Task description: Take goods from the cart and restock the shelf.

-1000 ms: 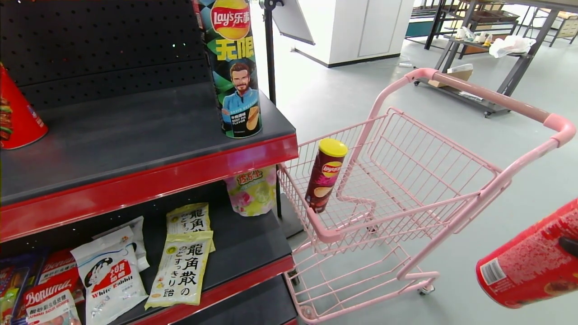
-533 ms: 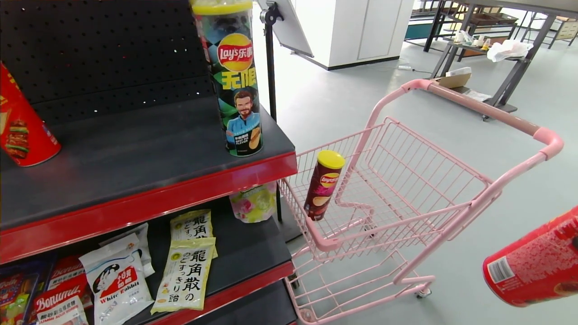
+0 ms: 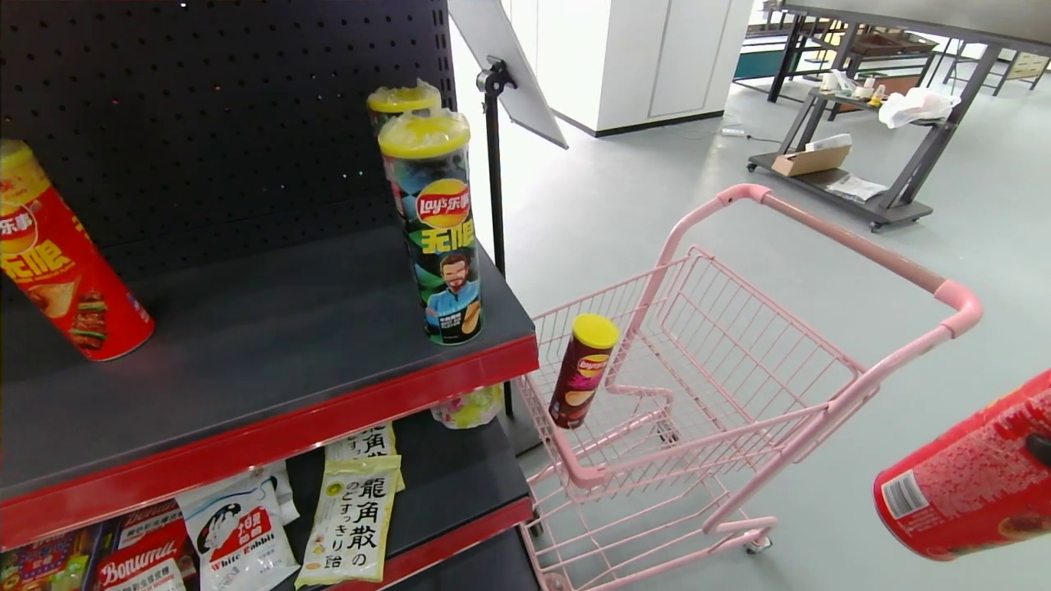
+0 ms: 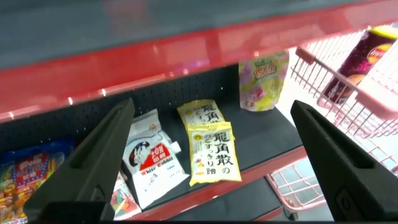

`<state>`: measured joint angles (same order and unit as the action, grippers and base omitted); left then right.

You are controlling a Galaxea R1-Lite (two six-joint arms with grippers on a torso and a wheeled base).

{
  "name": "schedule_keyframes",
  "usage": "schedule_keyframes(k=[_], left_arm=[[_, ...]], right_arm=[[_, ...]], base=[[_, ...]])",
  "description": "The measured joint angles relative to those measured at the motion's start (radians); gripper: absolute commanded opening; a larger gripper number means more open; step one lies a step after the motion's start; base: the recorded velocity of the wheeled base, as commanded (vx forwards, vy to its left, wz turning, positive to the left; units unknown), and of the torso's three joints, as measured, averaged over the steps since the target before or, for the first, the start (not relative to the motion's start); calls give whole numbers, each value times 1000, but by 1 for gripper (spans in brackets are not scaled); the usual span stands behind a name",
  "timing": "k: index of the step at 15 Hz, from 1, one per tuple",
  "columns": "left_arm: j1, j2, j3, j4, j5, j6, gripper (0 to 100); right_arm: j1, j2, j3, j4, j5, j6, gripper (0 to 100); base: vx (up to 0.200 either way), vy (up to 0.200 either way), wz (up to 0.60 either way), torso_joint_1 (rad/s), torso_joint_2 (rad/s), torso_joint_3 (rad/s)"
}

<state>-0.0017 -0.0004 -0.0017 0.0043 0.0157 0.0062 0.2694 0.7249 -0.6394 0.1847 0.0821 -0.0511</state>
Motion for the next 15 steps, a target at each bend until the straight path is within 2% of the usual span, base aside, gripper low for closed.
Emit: schedule_keyframes(k=[10,15], left_arm=[[0,0,0,-1,0,-2,100],[0,0,0,-1,1,-2,100]], right_arm=[[3,59,-7,-5,3,-15,0],[3,98,-20,-10,3,-24,0]], base=[[0,0,0,181,-416,-237],[0,0,0,117,-250,-145]])
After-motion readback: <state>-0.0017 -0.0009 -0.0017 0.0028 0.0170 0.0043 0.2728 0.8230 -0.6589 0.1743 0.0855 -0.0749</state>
